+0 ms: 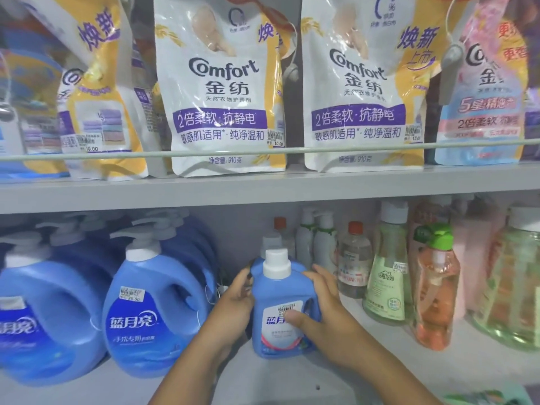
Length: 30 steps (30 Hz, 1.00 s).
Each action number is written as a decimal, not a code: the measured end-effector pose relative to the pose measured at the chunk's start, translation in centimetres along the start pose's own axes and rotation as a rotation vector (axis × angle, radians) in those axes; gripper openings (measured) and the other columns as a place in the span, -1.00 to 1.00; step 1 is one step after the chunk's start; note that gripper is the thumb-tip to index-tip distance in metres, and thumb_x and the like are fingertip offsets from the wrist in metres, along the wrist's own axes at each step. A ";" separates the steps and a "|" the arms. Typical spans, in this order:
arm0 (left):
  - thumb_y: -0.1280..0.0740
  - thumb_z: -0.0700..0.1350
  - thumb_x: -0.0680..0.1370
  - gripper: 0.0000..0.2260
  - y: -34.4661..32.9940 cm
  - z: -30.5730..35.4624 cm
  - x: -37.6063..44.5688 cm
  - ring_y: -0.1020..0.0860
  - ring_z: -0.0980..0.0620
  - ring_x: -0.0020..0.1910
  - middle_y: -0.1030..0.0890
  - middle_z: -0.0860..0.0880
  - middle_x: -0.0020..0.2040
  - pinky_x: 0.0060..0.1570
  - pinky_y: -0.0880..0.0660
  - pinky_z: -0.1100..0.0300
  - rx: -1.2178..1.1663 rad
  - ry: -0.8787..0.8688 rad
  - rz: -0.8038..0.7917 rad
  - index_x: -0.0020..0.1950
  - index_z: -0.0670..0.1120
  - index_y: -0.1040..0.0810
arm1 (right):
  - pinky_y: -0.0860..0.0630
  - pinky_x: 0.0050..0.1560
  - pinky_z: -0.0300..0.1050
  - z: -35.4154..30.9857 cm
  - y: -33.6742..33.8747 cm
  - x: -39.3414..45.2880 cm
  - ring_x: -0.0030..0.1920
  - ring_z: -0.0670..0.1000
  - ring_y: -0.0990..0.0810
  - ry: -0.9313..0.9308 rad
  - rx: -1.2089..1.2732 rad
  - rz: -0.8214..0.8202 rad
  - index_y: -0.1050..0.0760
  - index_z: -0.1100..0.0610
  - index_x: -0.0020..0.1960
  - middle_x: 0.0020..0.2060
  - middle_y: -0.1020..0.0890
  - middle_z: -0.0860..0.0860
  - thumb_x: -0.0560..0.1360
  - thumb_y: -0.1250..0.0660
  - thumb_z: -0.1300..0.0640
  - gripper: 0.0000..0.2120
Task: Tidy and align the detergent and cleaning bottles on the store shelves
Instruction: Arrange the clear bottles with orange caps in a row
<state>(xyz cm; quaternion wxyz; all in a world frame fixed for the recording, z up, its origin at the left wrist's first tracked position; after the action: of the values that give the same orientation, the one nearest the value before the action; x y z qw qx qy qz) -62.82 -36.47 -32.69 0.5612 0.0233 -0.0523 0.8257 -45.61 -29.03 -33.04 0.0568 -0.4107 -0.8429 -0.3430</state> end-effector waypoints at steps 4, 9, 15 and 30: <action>-0.14 0.20 0.69 -0.69 -0.2 -0.6 -0.3 -0.64 -0.08 0.25 -0.68 -0.09 0.25 0.33 -0.50 -0.24 -0.061 -0.007 0.069 0.29 0.18 -0.60 | -0.44 0.16 -0.45 0.1 -0.9 0.0 0.28 -0.33 -0.47 -0.051 0.160 0.058 -0.35 -0.19 0.32 0.36 -0.36 -0.13 0.53 -0.51 0.02 -0.53; 0.07 0.55 0.42 -0.22 -0.7 -1.1 -1.2 -0.45 0.15 0.42 -0.44 0.16 0.47 0.46 -0.36 0.00 0.356 -0.123 0.124 0.59 0.28 -0.16 | -0.51 0.15 -0.35 -0.1 -2.1 -0.4 0.22 -0.24 -0.53 -0.040 0.212 0.171 -0.37 -0.22 0.28 0.24 -0.39 -0.27 0.51 -0.52 0.03 -0.53; 0.11 0.49 0.53 -0.32 -0.3 -0.9 -1.7 -0.38 0.11 0.44 -0.38 0.14 0.49 0.46 -0.29 0.10 0.365 -0.135 0.198 0.58 0.23 -0.18 | -0.49 0.18 -0.31 -0.4 -2.8 -0.6 0.32 -0.28 -0.46 -0.024 0.164 0.233 -0.35 -0.30 0.28 0.40 -0.31 -0.27 0.46 -0.52 -0.11 -0.51; -0.18 0.28 0.49 -0.35 -0.4 0.5 -3.4 -0.39 0.68 0.06 -0.42 0.21 0.38 -0.09 -0.28 0.72 0.186 -0.210 0.352 0.57 0.11 -0.31 | -0.42 -0.22 -0.54 -2.1 2.7 2.8 -0.18 -0.38 -0.61 -0.114 0.242 0.400 -0.54 -0.07 0.01 -0.18 -0.68 -0.21 0.60 -0.40 0.04 -0.96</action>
<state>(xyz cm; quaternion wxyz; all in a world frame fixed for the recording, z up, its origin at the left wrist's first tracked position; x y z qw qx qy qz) -61.17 -39.49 -32.46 0.3955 0.1512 -0.0372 0.9052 -45.82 -27.39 -28.94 0.1246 -0.5784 -0.7816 -0.1976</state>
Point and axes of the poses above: each hand's wrist, its own x-axis towards the middle knuckle, its own y-axis out of the back of the hand, z = x × y, the point moved 4 cm from there along x, towards the middle knuckle
